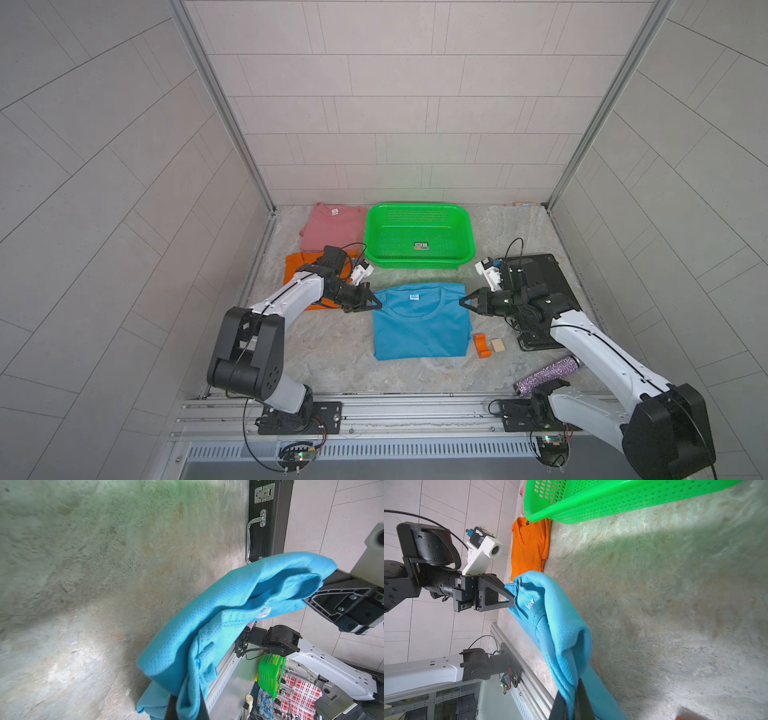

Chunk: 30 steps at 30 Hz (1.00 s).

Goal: Put the folded t-shirts into the basket
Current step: Pick up the T-shirt from the center of the board.

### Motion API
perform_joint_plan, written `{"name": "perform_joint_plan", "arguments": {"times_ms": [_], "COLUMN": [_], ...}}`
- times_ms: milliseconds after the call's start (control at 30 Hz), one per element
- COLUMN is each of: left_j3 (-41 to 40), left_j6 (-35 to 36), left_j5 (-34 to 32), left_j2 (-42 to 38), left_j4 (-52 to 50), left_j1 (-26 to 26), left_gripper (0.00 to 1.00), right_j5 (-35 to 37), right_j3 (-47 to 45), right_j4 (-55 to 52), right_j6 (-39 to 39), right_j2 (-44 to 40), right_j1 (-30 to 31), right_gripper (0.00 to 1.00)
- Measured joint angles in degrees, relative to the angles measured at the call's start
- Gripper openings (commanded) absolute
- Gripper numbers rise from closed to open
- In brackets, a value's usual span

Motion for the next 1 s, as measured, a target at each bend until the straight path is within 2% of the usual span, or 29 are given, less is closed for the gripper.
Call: {"name": "perform_joint_plan", "arguments": {"times_ms": [233, 500, 767, 1000], "left_j3": [0.5, 7.5, 14.2, 21.0], "left_j6": [0.5, 0.0, -2.9, -2.6], "left_j5": [-0.6, -1.0, -4.5, -8.8], "left_j2": [-1.7, -2.1, -2.5, -1.2], "left_j4": [-0.3, -2.0, -0.1, 2.2], "left_j1": [0.0, 0.0, 0.0, 0.0], "left_gripper": [0.00, 0.00, 0.00, 0.00], "right_j5": [1.1, 2.8, 3.9, 3.7], "right_j3": [2.0, 10.1, 21.4, 31.2], "right_j4": [-0.5, -0.8, -2.2, -2.5], "right_j6": [0.0, -0.5, -2.6, -2.4], "right_j2": [-0.3, 0.4, 7.5, 14.9], "right_j1": [0.0, 0.0, -1.0, -3.8], "right_gripper": [0.00, 0.00, 0.00, 0.00]}}
